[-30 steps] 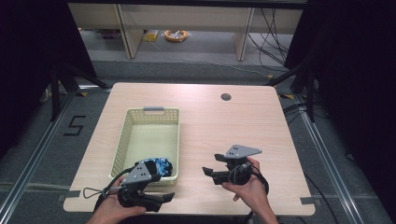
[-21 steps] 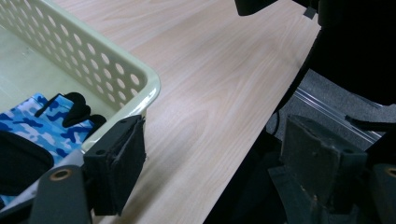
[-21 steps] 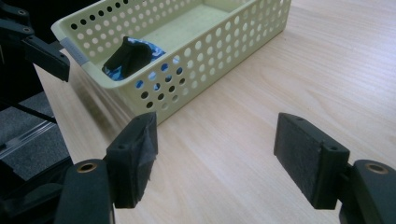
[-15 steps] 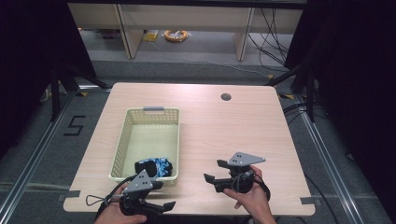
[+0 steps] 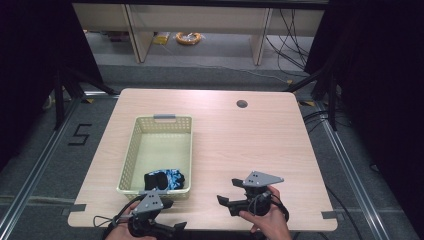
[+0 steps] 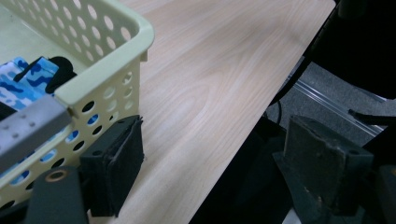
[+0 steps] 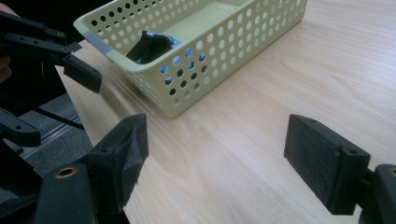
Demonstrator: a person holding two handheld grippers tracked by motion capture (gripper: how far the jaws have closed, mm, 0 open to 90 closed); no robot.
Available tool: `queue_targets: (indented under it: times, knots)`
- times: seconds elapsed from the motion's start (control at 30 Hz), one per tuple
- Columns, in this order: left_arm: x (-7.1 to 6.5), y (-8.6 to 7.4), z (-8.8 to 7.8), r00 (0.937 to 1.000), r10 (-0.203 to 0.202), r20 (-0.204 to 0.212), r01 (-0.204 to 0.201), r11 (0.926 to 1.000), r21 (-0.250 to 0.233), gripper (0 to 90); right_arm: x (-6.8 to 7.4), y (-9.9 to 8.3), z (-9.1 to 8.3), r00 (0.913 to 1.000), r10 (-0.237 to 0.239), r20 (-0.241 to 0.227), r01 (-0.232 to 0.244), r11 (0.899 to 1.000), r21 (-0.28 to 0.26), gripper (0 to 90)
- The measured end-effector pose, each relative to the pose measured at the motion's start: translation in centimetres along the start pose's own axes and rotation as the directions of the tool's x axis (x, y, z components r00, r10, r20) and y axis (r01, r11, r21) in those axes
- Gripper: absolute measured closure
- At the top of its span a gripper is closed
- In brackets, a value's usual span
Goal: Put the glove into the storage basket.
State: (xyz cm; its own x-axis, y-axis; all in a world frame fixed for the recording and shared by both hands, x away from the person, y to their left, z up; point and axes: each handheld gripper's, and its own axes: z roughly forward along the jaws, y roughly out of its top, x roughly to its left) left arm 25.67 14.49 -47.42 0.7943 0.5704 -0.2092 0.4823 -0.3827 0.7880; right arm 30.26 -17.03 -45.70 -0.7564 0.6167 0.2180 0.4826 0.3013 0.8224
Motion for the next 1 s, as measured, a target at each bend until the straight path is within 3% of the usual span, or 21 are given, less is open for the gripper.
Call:
queue_targets:
  times: [0.07, 0.1, 0.13, 0.17, 0.23, 0.27, 0.3, 0.33, 0.43, 0.47, 0.5, 0.53, 0.63, 0.67, 0.7, 0.73, 0.77, 0.83, 0.9, 0.93, 1.0]
  knots:
    - [0.0, -0.2, 0.0, 0.9999, -0.012, -0.003, 0.012, 0.9999, 0.007, 19.6, 0.0, -0.2, -0.2, 0.9999, -0.003, 0.012, 0.003, 1.000, 0.014, 22.9]
    - [0.0, -0.4, 0.1, 0.9997, -0.024, -0.008, 0.024, 0.9997, 0.002, 19.5, 0.3, -0.4, -0.1, 0.9995, 0.030, -0.010, -0.030, 1.000, 0.010, 22.9]
    - [0.1, -0.4, 0.1, 0.9999, -0.009, -0.005, 0.009, 0.9999, -0.005, 19.5, 0.1, -0.4, -0.1, 1.0000, -0.001, -0.005, 0.001, 1.000, 0.006, 22.9]
    - [0.3, -0.5, 0.0, 0.9999, 0.003, -0.013, -0.003, 0.9998, 0.017, 19.4, 0.2, -0.6, -0.1, 0.9999, 0.013, -0.007, -0.013, 1.000, 0.003, 22.8]
    - [0.3, -0.8, 0.2, 0.9995, -0.030, -0.013, 0.030, 0.9995, 0.003, 19.1, 0.0, -0.8, 0.0, 0.9996, -0.014, -0.023, 0.014, 1.000, 0.011, 22.6]
    - [0.6, -0.7, 0.0, 0.9998, 0.001, -0.018, -0.001, 0.9998, 0.020, 18.8, 0.2, -1.0, -0.1, 1.0000, 0.005, -0.002, -0.005, 1.000, 0.020, 22.5]
    - [0.4, -0.9, 0.1, 0.9991, -0.040, -0.014, 0.040, 0.9992, 0.004, 18.7, 0.3, -1.2, 0.0, 0.9998, 0.016, -0.009, -0.016, 1.000, 0.016, 22.2]
    - [0.6, -0.9, -0.1, 0.9998, -0.015, -0.014, 0.015, 0.9998, 0.009, 18.5, 0.2, -1.3, -0.1, 1.0000, 0.010, -0.002, -0.010, 1.000, 0.022, 22.0]
    - [0.6, -1.3, -0.1, 0.9997, -0.020, -0.015, 0.020, 0.9997, 0.014, 18.1, 0.2, -1.6, -0.2, 1.0000, 0.007, -0.003, -0.007, 1.000, 0.011, 21.7]
    - [0.6, -1.4, 0.0, 0.9997, -0.020, -0.015, 0.020, 0.9997, 0.014, 18.1, 0.5, -1.7, -0.5, 0.9995, 0.032, 0.005, -0.033, 0.999, 0.025, 21.6]
    - [0.5, -1.5, 0.1, 0.9995, -0.030, -0.011, 0.030, 0.9995, 0.004, 18.0, 0.3, -1.8, -0.4, 1.0000, -0.007, -0.004, 0.007, 1.000, 0.009, 21.6]
    - [0.6, -1.6, 0.1, 0.9997, -0.021, -0.013, 0.021, 0.9997, 0.011, 18.0, 0.3, -1.9, -0.4, 1.0000, 0.003, -0.008, -0.003, 1.000, 0.007, 21.6]
    - [0.3, -1.9, 0.3, 0.9985, -0.051, -0.020, 0.051, 0.9986, 0.016, 18.0, 0.6, -2.1, -0.8, 0.9998, 0.018, 0.008, -0.019, 1.000, 0.021, 21.4]
    - [0.4, -2.0, 0.2, 0.9990, -0.038, -0.023, 0.039, 0.9990, 0.023, 18.0, 0.6, -2.2, -0.7, 1.0000, 0.002, 0.001, -0.002, 1.000, 0.011, 21.3]
    - [0.5, -2.0, 0.2, 0.9997, -0.015, -0.020, 0.015, 0.9995, 0.028, 18.0, 0.8, -2.3, -0.9, 0.9995, 0.029, 0.010, -0.029, 0.999, 0.026, 21.2]
    - [0.4, -2.1, 0.3, 0.9996, -0.021, -0.018, 0.021, 0.9996, 0.018, 18.0, 0.6, -2.4, -0.8, 1.0000, -0.007, 0.007, 0.006, 1.000, 0.018, 21.2]
    - [0.4, -2.2, 0.3, 0.9997, -0.017, -0.019, 0.017, 0.9995, 0.027, 18.0, 0.6, -2.4, -0.8, 0.9999, -0.012, 0.002, 0.012, 1.000, 0.010, 21.1]
    - [0.2, -2.4, 0.4, 0.9990, -0.038, -0.022, 0.038, 0.9989, 0.026, 18.0, 0.9, -2.7, -1.1, 0.9999, 0.011, 0.011, -0.011, 1.000, 0.027, 20.7]
    - [0.5, -2.5, 0.2, 0.9989, 0.026, -0.040, -0.024, 0.9981, 0.057, 18.0, 0.8, -2.9, -1.2, 0.9997, -0.020, 0.017, 0.019, 1.000, 0.024, 20.6]
    - [0.4, -2.6, 0.3, 0.9990, 0.014, -0.043, -0.013, 0.9991, 0.041, 18.1, 0.8, -3.1, -1.3, 0.9984, -0.046, 0.033, 0.045, 0.999, 0.028, 20.5]
    - [0.4, -2.7, 0.2, 0.9989, -0.010, -0.045, 0.011, 0.9990, 0.042, 18.2, 0.7, -3.5, -1.3, 0.9985, -0.051, 0.019, 0.051, 0.998, 0.035, 20.2]
